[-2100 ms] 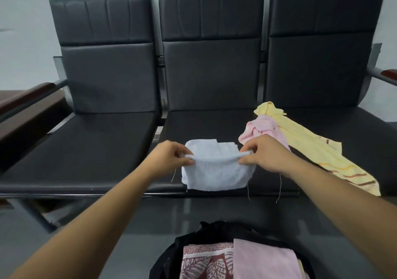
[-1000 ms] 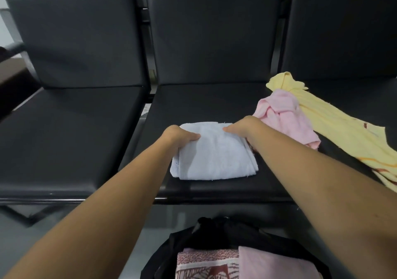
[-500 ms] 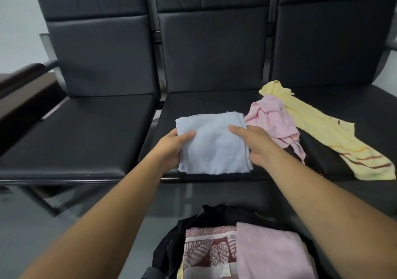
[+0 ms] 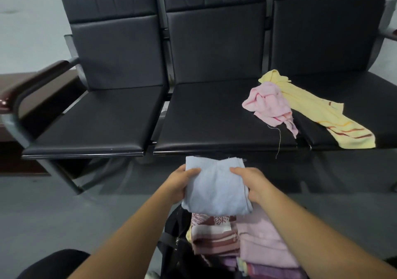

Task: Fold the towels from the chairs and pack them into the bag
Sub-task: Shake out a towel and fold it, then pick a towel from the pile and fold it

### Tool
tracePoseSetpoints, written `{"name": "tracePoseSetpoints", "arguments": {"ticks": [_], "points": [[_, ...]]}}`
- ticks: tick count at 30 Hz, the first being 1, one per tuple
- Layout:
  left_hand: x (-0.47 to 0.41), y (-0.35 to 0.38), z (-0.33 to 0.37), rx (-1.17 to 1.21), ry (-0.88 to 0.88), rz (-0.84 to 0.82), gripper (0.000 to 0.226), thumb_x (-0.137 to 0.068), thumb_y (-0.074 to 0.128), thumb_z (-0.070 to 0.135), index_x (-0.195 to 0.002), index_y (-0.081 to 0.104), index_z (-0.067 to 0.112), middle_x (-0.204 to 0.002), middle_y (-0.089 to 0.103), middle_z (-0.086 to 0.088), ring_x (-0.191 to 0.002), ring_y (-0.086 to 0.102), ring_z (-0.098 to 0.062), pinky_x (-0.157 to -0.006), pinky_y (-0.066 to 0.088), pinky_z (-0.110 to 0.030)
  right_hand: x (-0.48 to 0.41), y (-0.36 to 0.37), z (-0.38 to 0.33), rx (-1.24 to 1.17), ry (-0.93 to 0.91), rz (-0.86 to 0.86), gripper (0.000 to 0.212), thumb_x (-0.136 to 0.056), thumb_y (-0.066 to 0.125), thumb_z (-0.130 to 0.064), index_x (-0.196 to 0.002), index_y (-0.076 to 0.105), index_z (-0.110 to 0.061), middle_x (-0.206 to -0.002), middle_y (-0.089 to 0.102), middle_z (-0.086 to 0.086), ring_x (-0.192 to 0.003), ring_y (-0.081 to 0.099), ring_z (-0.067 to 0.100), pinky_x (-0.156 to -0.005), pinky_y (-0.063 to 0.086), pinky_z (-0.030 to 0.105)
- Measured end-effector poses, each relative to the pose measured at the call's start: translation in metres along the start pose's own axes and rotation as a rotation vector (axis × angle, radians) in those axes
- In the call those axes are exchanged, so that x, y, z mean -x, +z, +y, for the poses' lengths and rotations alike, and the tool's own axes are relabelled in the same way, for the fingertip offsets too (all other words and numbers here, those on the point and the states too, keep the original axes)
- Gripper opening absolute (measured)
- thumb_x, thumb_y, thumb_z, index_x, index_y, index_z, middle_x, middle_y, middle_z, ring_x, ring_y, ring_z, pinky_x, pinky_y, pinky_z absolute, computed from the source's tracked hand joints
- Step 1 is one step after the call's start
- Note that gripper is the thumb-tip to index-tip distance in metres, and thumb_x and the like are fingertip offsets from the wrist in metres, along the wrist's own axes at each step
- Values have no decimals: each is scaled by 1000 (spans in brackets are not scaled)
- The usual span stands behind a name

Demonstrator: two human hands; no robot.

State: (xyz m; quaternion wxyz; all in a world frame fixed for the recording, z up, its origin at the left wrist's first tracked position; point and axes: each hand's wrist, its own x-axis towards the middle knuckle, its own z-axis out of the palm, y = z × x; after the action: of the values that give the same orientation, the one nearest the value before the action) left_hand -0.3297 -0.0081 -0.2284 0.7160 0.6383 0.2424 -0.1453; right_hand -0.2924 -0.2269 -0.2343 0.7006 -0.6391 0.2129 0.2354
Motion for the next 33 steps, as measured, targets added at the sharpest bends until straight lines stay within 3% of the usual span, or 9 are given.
{"name": "tracePoseSetpoints", "arguments": {"ticks": [8, 10, 12, 15, 20, 24, 26, 30, 33], "points": [[-13, -4, -70, -190, -101, 134, 33, -87, 74, 24, -114, 65, 8, -112, 72, -13, -105, 69, -32, -97, 55, -50, -19, -7, 73, 79, 156, 42, 26, -83, 77, -4, -106, 70, 6, -100, 75, 23, -92, 74, 39, -91, 58, 53], [-17, -2, -87, -272, -139, 126, 44, -74, 72, 32, -111, 65, 8, -106, 71, -10, -97, 69, -29, -89, 58, -44, -21, -10, 79, 133, 192, 34, 24, -86, 73, 2, -109, 67, 5, -101, 73, 22, -88, 72, 36, -80, 59, 43], [-21, 0, -103, -406, -160, 150, 40, -66, 60, 35, -95, 62, 7, -88, 65, -7, -79, 62, -27, -70, 53, -37, -20, -15, 82, 243, 222, 23, 22, -87, 71, 4, -107, 61, 3, -93, 63, 19, -76, 65, 32, -67, 54, 36], [-26, 2, -117, -635, -185, 191, 17, -80, 59, 27, -79, 54, 11, -77, 58, -7, -74, 56, -26, -66, 49, -35, -17, -19, 84, 403, 229, 36, 22, -87, 67, 7, -104, 56, 0, -89, 55, 18, -73, 62, 30, -64, 57, 37], [-28, 0, -119, -895, -191, 230, 24, -93, 57, 18, -71, 47, 15, -71, 53, -1, -75, 54, -24, -65, 41, -29, -13, -12, 89, 749, 166, 88, 18, -83, 62, 11, -89, 52, -4, -95, 60, 19, -86, 69, 40, -66, 63, 45], [-27, 4, -108, -916, -100, 289, 14, -97, 52, 20, -89, 47, 10, -82, 54, -3, -84, 53, -26, -69, 39, -31, -5, -9, 79, 1034, 10, 156, 12, -88, 51, -2, -82, 48, -12, -103, 62, 11, -94, 70, 35, -64, 52, 31], [-24, 13, -90, -868, 10, 308, 11, -97, 53, 19, -100, 49, 10, -94, 55, -5, -86, 51, -24, -69, 38, -31, -3, -9, 66, 1047, -41, 159, 13, -92, 52, -8, -81, 46, -12, -103, 61, 10, -87, 64, 32, -65, 43, 29], [-21, 45, -28, -767, 242, 226, 7, -96, 56, 17, -100, 62, 15, -92, 63, 1, -78, 58, -14, -60, 41, -19, -17, -20, 12, 995, -175, 212, 32, -90, 58, -14, -63, 40, -13, -84, 55, 13, -75, 54, 29, -64, 39, 27], [-23, 73, 24, -702, 374, 138, 4, -93, 60, 19, -93, 64, 19, -88, 69, 3, -77, 63, -14, -61, 46, -19, -27, -43, -44, 920, -217, 260, 25, -86, 57, -16, -63, 46, -12, -66, 54, 12, -66, 63, 31, -60, 46, 25]]}}
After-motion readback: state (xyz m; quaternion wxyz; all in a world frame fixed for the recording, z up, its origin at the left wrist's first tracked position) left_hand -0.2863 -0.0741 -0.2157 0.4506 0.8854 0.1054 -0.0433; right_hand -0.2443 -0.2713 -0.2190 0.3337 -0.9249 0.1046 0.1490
